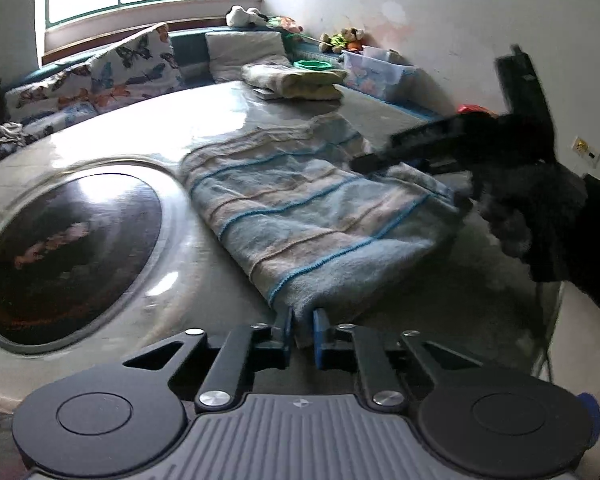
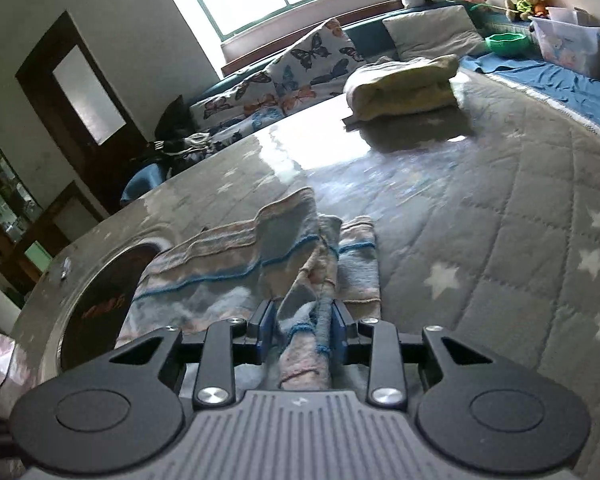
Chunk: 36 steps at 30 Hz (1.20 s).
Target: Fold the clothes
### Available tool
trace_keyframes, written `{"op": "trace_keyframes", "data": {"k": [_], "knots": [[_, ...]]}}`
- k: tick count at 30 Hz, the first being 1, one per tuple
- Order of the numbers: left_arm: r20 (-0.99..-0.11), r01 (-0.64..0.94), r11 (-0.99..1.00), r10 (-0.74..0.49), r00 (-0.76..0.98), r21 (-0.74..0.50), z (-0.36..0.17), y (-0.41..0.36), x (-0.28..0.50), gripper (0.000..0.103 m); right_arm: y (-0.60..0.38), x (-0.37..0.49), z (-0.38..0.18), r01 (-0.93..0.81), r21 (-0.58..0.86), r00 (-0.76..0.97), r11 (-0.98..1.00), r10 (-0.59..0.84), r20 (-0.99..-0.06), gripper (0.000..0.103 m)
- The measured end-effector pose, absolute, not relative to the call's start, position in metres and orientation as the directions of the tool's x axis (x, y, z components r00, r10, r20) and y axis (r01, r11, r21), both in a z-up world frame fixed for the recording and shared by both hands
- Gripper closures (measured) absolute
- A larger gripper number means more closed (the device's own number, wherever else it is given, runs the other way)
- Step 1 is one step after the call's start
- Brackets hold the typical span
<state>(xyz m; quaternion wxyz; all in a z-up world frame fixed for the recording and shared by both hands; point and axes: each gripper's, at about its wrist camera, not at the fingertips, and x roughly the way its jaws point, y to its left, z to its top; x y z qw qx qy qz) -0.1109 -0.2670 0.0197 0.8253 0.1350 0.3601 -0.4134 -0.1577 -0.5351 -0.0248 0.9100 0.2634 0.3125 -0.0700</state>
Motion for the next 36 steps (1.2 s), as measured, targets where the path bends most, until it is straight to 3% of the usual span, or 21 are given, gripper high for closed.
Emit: {"op": "trace_keyframes", "data": {"k": [8, 10, 11, 15, 19, 25, 29, 34, 36], "knots": [[-0.716, 0.663, 0.749, -0.463, 0.523, 0.000, 0.029, -0.197, -0.096, 0.092, -0.488, -0.167, -0.019, 0.171, 0.493, 0.785, 0.853, 0.185, -0.591, 0.071], [-0.698, 0.663, 0.749, -0.463, 0.546, 0.022, 0.037, -0.190, -0.103, 0.087, -0.489, -0.166, -0.015, 0.162, 0.506, 0.786, 0.847, 0.199, -0.585, 0.071], [-0.689, 0.673, 0.740, -0.475, 0.548, 0.025, 0.040, -0.191, -0.109, 0.086, -0.494, -0.165, -0.013, 0.168, 0.514, 0.789, 0.841, 0.197, -0.581, 0.071], [-0.650, 0.768, 0.639, -0.566, 0.506, 0.042, 0.046, -0.212, -0.135, 0.062, -0.510, -0.157, -0.008, 0.201, 0.537, 0.799, 0.819, 0.181, -0.574, 0.071], [-0.626, 0.855, 0.511, -0.640, 0.446, 0.088, 0.046, -0.252, -0.164, 0.051, -0.521, -0.147, -0.014, 0.241, 0.567, 0.790, 0.788, 0.181, -0.586, 0.070], [-0.601, 0.927, 0.332, -0.710, 0.367, 0.175, 0.039, -0.304, -0.199, 0.045, -0.521, -0.151, -0.007, 0.233, 0.580, 0.812, 0.780, 0.173, -0.558, 0.072], [-0.617, 0.920, 0.321, -0.684, 0.388, 0.223, 0.026, -0.324, -0.199, 0.048, -0.523, -0.151, 0.001, 0.209, 0.583, 0.827, 0.786, 0.177, -0.534, 0.074], [-0.627, 0.921, 0.328, -0.677, 0.384, 0.211, 0.023, -0.322, -0.188, 0.087, -0.524, -0.150, 0.004, 0.201, 0.581, 0.832, 0.789, 0.176, -0.526, 0.074], [-0.621, 0.923, 0.340, -0.688, 0.376, 0.182, 0.027, -0.318, -0.182, 0.090, -0.525, -0.152, 0.004, 0.203, 0.580, 0.833, 0.789, 0.172, -0.525, 0.074]]}}
